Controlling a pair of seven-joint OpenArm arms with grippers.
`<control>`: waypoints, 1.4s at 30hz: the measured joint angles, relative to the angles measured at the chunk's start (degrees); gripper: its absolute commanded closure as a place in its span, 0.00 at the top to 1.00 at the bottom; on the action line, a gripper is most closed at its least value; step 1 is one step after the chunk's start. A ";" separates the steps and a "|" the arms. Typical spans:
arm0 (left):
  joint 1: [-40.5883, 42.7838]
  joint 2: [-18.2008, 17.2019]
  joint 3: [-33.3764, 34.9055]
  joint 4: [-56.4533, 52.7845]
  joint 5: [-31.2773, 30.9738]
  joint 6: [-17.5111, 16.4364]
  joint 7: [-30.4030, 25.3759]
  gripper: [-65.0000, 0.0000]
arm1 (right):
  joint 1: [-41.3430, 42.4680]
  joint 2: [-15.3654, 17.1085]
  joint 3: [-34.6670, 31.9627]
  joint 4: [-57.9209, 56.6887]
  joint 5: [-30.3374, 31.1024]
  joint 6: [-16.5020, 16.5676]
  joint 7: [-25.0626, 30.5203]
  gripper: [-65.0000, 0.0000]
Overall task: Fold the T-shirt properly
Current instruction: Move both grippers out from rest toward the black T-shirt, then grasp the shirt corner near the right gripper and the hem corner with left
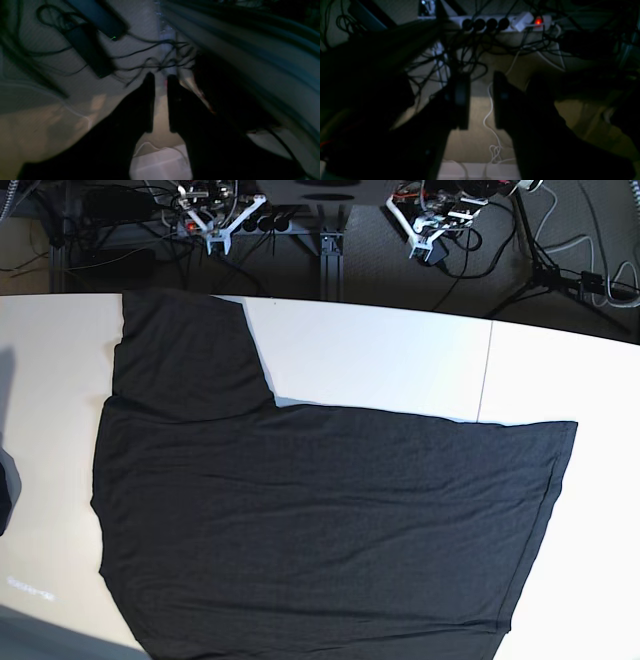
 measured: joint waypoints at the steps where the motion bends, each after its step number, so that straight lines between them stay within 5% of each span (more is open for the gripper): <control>1: 0.00 -0.50 0.00 0.31 0.09 -3.30 0.00 0.19 | -1.05 0.44 -0.24 1.40 -0.09 0.26 -1.46 0.26; 4: 0.76 -2.32 0.00 2.36 0.09 -9.09 0.07 0.19 | -4.39 2.40 -1.01 6.95 -0.09 2.34 -5.03 0.26; 12: 6.56 -9.51 -7.78 13.29 -2.27 -16.63 1.16 0.19 | -16.13 10.58 -1.75 26.38 9.07 6.51 -13.18 0.26; 26: 27.65 -16.98 -27.12 44.48 -16.83 -17.53 11.58 0.19 | -37.29 23.89 -1.86 57.64 24.11 12.04 -18.25 0.26; 35: 42.01 -17.62 -39.67 70.23 -28.26 -17.53 23.10 0.19 | -40.57 24.46 8.07 72.74 33.73 12.55 -26.82 0.26; 42: 46.86 -17.62 -47.84 81.83 -29.14 -16.87 24.06 0.19 | -38.01 24.39 19.52 77.48 40.13 13.03 -27.65 0.26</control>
